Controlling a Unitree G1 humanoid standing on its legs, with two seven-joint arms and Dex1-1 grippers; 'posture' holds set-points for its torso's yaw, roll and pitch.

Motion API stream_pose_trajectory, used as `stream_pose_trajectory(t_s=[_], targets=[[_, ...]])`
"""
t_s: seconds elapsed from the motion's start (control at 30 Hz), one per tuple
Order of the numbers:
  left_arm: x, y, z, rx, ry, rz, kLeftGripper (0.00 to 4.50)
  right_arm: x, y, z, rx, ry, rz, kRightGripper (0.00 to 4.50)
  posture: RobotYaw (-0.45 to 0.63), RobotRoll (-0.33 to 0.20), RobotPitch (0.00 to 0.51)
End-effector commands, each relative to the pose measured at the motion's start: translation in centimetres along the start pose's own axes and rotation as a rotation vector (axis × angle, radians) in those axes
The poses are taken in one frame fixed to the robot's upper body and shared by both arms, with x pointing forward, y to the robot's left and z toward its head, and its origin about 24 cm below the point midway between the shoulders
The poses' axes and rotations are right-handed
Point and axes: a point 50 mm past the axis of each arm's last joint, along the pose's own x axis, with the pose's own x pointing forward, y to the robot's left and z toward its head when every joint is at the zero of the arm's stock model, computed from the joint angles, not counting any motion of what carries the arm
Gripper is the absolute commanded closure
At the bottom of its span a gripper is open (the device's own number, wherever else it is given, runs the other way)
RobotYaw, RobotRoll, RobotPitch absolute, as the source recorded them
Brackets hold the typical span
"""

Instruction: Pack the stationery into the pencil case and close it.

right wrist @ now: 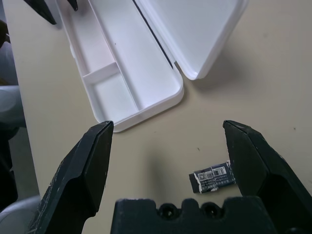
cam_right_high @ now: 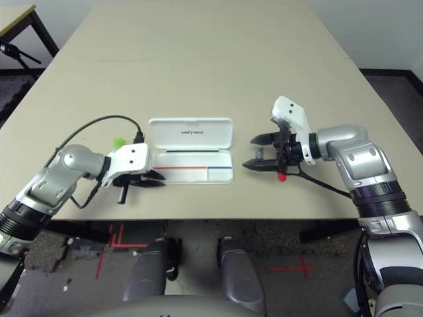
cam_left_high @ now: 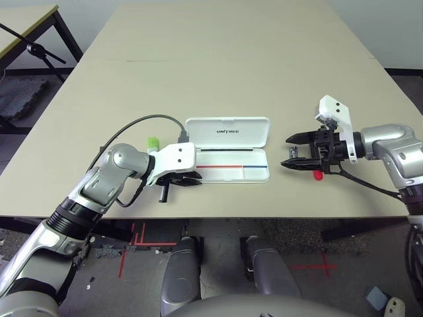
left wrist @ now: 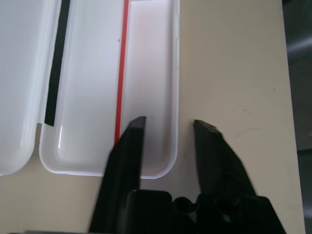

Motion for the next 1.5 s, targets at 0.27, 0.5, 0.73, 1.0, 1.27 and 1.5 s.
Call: stream_pose_trajectory(t_s=[0.27,0.5,0.73,1.0,1.27,1.5], targets=[[-2.8,-0.1,5.1,0.05,-0.201,0.064,0.04,-0.9,0.1,0.0,0.085,-0.09,-0.045,0.0,-0.03,0.0,0.147],[-4.7,0.3,7.0,0.001,-0.329,0.16,0.04,-1.6,0.6,0.5,0.268,-0.214,-0.326,0.0,-0.07,0.0,0.159],[-4.3,1.1,6.4,-0.01,-0.314,0.194,0.04,-0.3,1.5,2.1,0.34,-0.187,-0.66,0.0,-0.15,0.0,0.172],[-3.1,1.8,6.3,0.02,-0.31,0.155,0.04,-1.2,2.4,2.2,0.395,-0.054,-0.877,0.0,-0.23,0.0,0.177],[-2.7,2.3,6.3,0.038,-0.311,0.145,0.04,-2.1,3.0,0.2,0.481,0.05,-0.934,0.0,-0.24,0.0,0.175],[-2.7,2.0,6.3,0.038,-0.312,0.147,0.04,-1.8,2.9,-1.7,0.536,0.101,-0.93,0.0,-0.22,0.0,0.179]])
